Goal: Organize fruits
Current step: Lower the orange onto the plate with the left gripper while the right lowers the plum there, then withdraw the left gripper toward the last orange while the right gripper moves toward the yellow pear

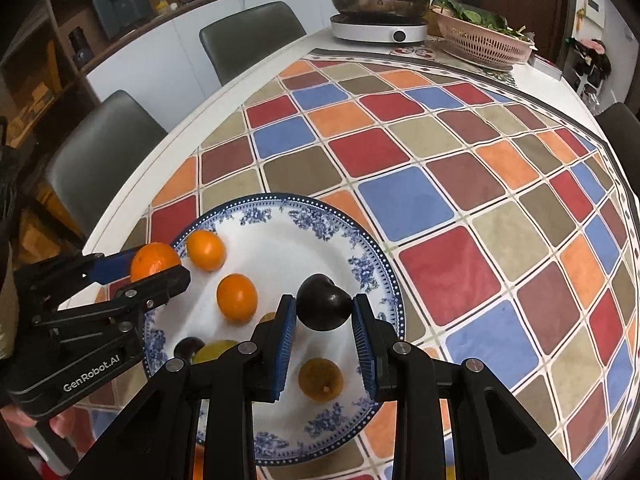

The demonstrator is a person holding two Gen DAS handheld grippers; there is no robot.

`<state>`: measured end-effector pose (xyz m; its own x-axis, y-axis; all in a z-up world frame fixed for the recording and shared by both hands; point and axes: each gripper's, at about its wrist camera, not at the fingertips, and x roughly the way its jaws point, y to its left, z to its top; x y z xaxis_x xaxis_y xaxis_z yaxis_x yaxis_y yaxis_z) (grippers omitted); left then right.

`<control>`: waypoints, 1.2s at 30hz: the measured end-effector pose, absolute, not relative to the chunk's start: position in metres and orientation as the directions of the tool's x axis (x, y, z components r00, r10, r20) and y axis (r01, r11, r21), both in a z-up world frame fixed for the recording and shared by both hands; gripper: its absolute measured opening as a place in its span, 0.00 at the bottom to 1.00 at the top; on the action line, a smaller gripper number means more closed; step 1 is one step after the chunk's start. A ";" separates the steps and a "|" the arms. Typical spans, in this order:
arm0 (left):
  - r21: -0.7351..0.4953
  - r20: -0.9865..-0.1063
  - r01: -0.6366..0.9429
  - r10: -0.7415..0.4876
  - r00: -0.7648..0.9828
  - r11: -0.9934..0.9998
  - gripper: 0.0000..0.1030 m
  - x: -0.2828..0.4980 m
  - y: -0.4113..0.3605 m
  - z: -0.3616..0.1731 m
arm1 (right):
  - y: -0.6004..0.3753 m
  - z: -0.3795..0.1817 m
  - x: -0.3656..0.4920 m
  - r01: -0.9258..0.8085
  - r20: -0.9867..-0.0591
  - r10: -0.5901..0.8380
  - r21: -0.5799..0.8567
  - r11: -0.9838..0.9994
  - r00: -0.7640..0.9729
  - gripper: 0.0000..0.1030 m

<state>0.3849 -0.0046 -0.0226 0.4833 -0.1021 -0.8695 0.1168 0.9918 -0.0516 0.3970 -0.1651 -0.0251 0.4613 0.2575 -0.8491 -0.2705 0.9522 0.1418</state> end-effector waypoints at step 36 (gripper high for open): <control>0.043 -0.693 0.119 -0.056 0.719 0.992 0.70 0.253 -0.029 0.081 | -0.204 0.054 0.284 -0.265 -0.723 0.254 0.101 0.959 0.642 0.59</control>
